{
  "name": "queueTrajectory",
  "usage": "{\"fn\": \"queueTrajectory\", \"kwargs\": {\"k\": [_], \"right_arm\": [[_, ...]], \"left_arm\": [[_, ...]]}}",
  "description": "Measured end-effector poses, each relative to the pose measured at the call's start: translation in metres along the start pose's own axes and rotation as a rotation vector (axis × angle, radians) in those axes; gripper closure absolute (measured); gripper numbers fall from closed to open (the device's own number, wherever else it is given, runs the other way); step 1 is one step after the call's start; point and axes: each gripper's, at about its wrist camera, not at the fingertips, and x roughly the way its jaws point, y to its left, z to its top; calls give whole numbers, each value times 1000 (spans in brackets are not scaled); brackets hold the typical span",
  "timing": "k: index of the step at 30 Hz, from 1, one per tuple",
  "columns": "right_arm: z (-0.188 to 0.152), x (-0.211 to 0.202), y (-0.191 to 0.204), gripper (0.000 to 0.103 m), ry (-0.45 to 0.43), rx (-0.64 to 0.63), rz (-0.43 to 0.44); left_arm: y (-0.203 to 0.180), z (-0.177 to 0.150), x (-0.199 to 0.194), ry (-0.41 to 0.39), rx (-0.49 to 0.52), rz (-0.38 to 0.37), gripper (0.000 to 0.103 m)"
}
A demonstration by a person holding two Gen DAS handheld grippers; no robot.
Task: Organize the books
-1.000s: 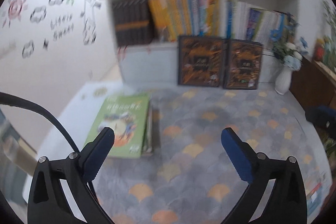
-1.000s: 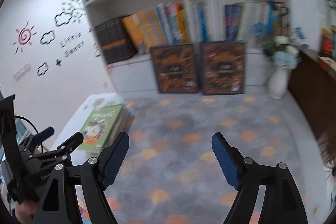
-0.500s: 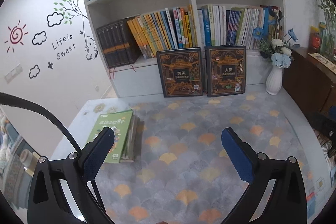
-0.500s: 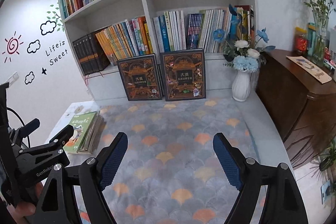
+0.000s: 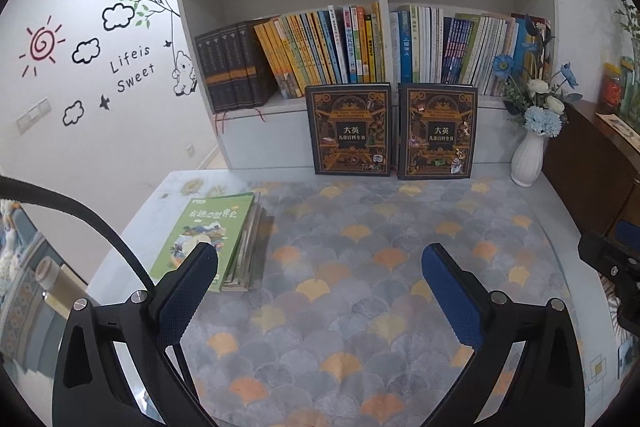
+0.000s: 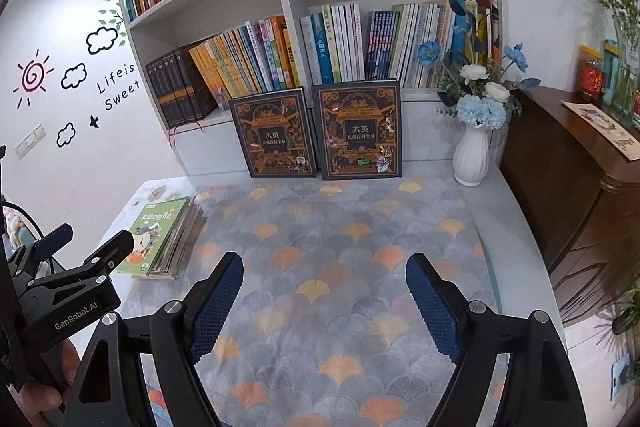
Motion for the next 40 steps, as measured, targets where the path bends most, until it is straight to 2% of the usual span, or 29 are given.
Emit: {"fn": "queueTrajectory", "kwargs": {"k": [7,10,13,32,35,37,40], "right_arm": [[-4,9,-5,21,34,-4,-15],[-4,11,-8,21,38,-1,-23],[-5,15,-14,21,52,12,-26],[-14,30,-25,21,113,24,-39],[-16,34,-25,21,123,15,-41],[-17,36,-25,21,128,9,-41],[-19,39,-23,21,132,4,-37]], "left_arm": [[-5,-1,11,34,-1,-1,1],[-9,1,10,-3,20,85,1],[-13,4,10,-23,55,122,1],[-22,-5,31,51,45,60,1],[-23,-10,35,75,29,25,1],[-23,-14,38,90,16,-28,1],[-21,-18,45,106,-10,-44,1]]}}
